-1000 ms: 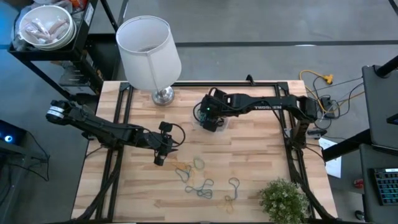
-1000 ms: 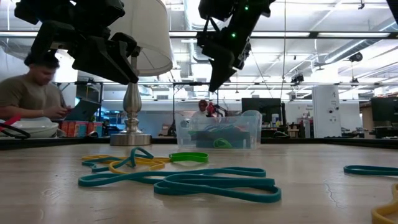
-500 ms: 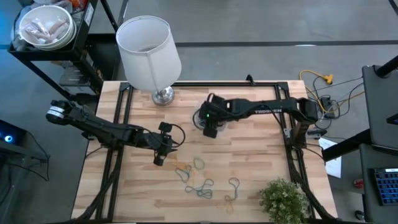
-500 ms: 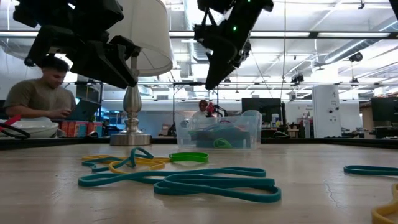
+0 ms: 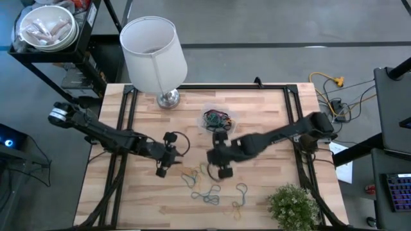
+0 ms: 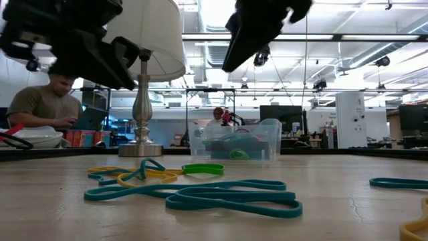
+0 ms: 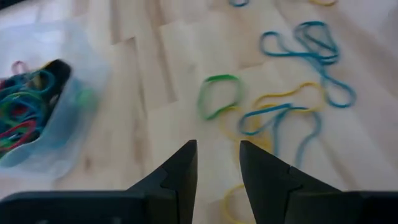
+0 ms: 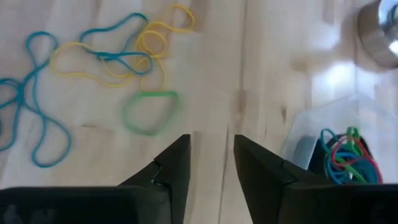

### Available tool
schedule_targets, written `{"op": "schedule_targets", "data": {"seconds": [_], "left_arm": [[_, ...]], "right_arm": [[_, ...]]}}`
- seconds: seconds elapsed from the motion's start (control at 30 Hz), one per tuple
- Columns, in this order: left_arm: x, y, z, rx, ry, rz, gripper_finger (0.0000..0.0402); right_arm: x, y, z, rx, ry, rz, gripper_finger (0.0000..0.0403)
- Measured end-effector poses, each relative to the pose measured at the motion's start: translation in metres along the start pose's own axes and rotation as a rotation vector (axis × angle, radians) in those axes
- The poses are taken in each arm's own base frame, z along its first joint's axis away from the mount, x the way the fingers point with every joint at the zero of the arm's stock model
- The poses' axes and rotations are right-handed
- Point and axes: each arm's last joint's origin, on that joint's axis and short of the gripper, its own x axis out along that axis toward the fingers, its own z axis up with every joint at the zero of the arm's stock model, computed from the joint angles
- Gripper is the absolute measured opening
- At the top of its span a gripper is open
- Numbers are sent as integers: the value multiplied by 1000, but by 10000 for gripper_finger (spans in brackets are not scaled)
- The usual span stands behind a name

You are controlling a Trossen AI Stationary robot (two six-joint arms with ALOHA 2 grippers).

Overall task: Pick and place rubber bands into bin
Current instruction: Put the yellow rubber bands into the bin

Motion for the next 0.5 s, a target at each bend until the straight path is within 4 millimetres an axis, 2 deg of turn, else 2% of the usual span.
{"op": "schedule_targets", "data": {"seconds": [0.23, 0.37, 0.5], "left_arm": [[-1, -17, -6, -74, 66, -78, 105], [8, -30, -12, -79, 115, -117, 105], [24, -40, -17, -51, 176, -134, 105]], "right_arm": [[-16, 45, -3, -108, -47, -121, 101], [-23, 59, -5, -139, -67, -146, 94], [-29, 64, -5, -146, -86, -146, 86]]}}
